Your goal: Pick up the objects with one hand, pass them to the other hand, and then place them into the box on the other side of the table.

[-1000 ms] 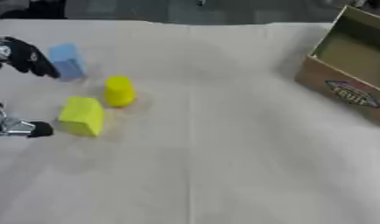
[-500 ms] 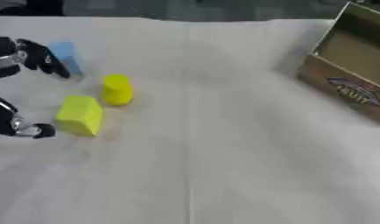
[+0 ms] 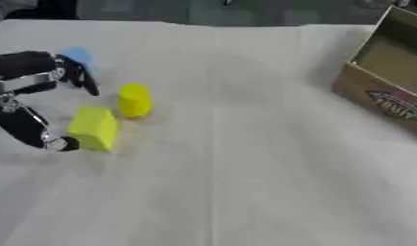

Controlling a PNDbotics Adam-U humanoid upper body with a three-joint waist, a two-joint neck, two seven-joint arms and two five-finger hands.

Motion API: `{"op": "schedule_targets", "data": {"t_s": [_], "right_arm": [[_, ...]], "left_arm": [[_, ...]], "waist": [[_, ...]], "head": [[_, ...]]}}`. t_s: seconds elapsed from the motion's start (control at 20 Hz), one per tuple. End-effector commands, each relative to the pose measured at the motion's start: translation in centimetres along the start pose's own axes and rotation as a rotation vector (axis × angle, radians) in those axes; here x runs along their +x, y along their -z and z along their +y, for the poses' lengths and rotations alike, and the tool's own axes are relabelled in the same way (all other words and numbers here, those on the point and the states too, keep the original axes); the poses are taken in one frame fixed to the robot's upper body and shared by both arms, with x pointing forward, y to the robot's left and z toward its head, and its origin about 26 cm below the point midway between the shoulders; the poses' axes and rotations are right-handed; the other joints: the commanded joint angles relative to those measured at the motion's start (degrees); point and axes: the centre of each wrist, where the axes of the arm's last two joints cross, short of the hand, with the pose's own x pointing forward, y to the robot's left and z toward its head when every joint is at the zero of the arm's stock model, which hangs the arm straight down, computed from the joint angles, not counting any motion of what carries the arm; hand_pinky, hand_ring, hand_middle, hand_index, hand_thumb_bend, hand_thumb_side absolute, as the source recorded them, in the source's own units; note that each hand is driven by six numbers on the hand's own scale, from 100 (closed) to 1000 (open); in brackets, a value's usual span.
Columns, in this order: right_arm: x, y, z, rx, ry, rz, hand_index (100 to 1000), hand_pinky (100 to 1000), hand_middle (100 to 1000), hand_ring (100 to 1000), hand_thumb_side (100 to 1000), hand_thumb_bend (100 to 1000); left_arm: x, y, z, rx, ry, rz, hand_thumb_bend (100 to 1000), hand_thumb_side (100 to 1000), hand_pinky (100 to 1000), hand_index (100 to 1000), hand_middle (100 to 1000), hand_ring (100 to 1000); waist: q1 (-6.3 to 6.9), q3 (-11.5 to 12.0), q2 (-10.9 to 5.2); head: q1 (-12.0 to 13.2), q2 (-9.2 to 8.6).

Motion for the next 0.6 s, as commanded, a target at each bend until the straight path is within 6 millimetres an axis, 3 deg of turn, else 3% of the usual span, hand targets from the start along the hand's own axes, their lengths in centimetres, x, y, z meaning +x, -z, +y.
{"op": "schedule_targets", "data": {"t_s": [0.05, 0.6], "right_arm": [[2.3, -0.5, -1.0, -0.042, -0.032, -0.051, 925, 985, 784, 840, 520, 167], [2.4, -1.2, -1.6, -0.082, -0.05, -0.047, 921, 983, 780, 836, 518, 165]], "left_arm": [[-0.8, -0.3, 1.0, -0.011, 0.042, 0.019, 603, 100, 848, 782, 746, 812], [-3.6, -0.5, 0.9, 0.035, 0.009, 0.07, 685, 100, 849, 761, 733, 807]], "waist": [[0.5, -0.1, -0.21], [0.66, -0.1, 0.13]], "head": [[0.8, -0.14], [-1.0, 0.03]]}}
